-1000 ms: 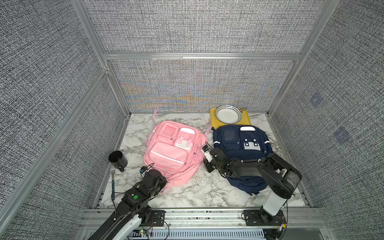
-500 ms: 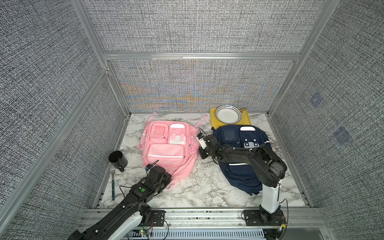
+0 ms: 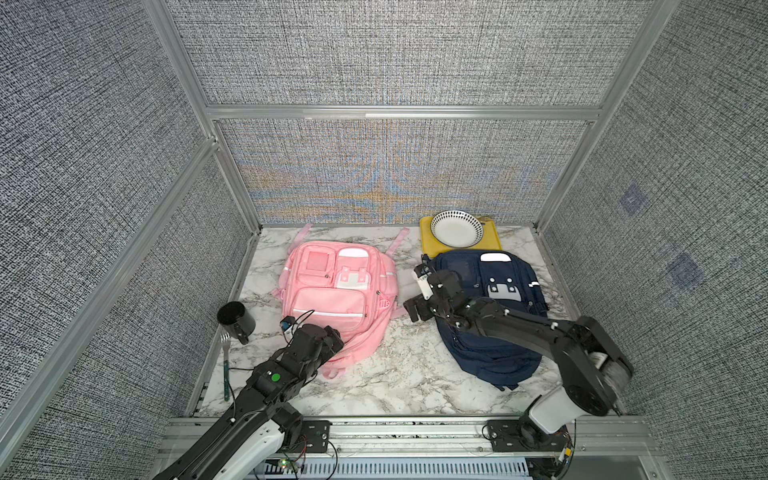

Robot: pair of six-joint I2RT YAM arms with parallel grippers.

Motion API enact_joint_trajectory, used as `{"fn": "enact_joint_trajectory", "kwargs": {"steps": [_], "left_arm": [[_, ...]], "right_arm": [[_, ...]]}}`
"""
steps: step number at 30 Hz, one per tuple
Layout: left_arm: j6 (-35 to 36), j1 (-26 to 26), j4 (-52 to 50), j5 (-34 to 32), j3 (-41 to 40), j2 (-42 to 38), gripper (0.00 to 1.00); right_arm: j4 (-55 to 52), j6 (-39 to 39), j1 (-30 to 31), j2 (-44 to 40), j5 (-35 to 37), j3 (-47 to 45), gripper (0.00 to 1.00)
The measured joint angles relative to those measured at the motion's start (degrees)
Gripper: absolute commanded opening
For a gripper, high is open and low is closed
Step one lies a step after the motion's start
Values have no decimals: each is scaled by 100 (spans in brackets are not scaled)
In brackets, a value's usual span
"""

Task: Zip up the backpack
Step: Place the backpack at the center of the board, then reset both arms

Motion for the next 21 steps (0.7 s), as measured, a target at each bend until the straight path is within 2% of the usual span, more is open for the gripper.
{"fn": "enact_joint_trajectory", "kwargs": {"steps": [4,7,10,12,14,17,21], "left_arm": [[739,0,-164,-273,706,706,100],[1513,0,-179,-870,1355,1128,100],[2629,22,315,-1790,1484,1357,100],[3620,127,1126,-2306,1259,1552,100],[4441,376,1950,-2507,988,1823,100],[5346,1012,3191,-2487,568,2365,100],[6148,1862,4734,-2107,-4,3357,100]], "right_arm": [[398,-313,-63,-1128,748,-623,97],[1080,-669,-461,-2031,1421,-1565,98],[1987,-957,-1340,-2765,1757,-2632,98],[2778,-1001,-2111,-3036,1775,-3399,98],[3471,-970,-2693,-3032,1657,-4019,98],[4470,-839,-3169,-2546,1335,-4586,97],[5455,-835,-3307,-1464,1014,-4450,97]]}}
